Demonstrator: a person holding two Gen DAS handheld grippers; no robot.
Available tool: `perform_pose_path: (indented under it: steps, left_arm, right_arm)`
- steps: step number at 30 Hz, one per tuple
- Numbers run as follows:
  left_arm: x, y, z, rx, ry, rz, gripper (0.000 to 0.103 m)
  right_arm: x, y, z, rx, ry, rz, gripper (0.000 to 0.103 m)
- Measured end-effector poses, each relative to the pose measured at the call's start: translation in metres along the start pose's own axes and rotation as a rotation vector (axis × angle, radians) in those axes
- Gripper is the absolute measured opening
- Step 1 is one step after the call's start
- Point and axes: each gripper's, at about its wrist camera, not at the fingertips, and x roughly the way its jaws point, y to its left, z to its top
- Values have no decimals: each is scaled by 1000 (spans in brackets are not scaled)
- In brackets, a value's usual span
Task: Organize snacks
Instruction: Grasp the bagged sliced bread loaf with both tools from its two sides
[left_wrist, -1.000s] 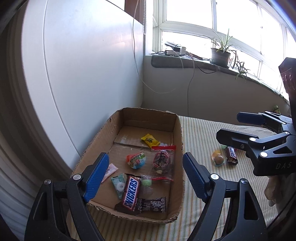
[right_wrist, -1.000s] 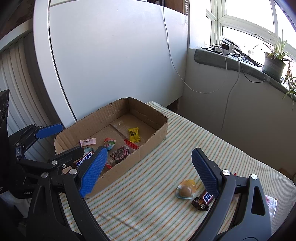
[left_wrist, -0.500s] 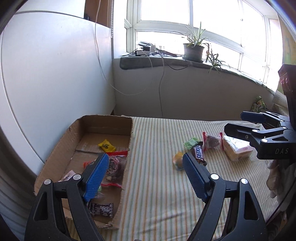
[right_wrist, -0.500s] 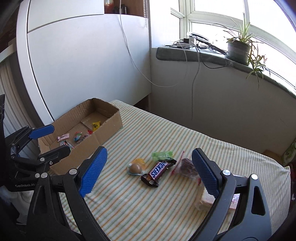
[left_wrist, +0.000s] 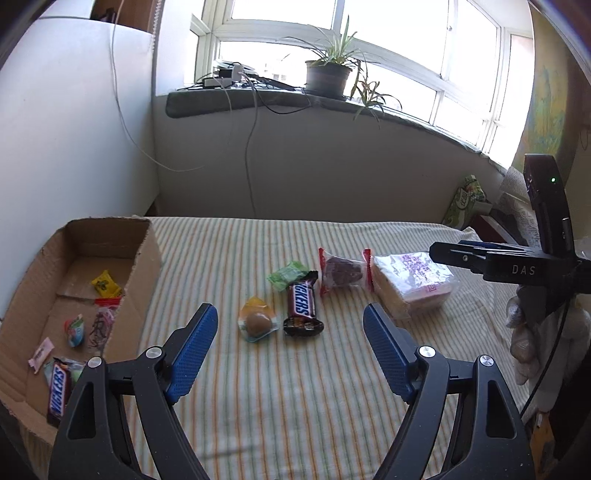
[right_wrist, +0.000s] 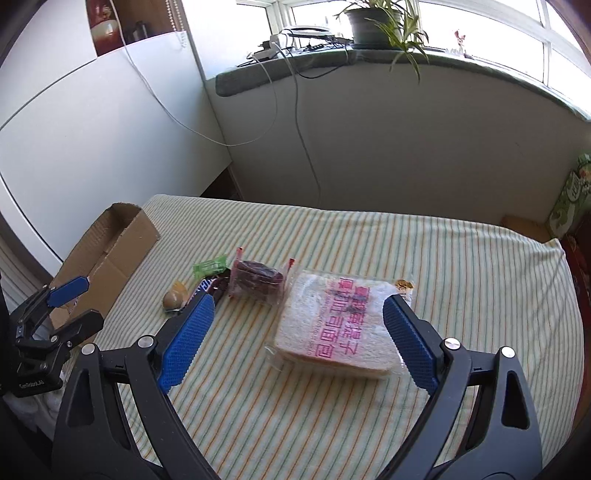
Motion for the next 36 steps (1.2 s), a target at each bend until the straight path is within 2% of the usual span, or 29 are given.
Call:
perform_pose_path:
  steps: [10, 14, 18, 23, 27, 30, 32, 36]
  left_arm:
    - [51, -39, 1, -13, 108, -147, 79]
    - [70, -52, 4, -26, 151, -206, 77]
    - [92, -57, 6, -76, 204, -274, 72]
    - [114, -64, 5, -114, 259, -325, 61]
    - [123, -72, 4, -106, 285, -351, 48]
    - [125, -79, 5, -88, 291, -364, 41]
    - [126, -84, 6, -64, 288, -354, 40]
    - [129, -92, 9, -36, 280, -339, 40]
  right_arm:
    - [24, -46, -9, 100, 85, 50, 95]
    - [33, -56, -11, 126, 116, 95, 95]
    - [40, -61, -14, 139, 134, 120, 95]
    - [44, -66, -16, 151, 143, 151, 94]
    - [48, -68, -17, 151, 154, 154, 87]
    - [50, -70, -19, 160, 161, 145, 78]
    - [50, -71, -21, 164, 164, 143, 72]
    - [49, -69, -22, 168, 162, 135, 66]
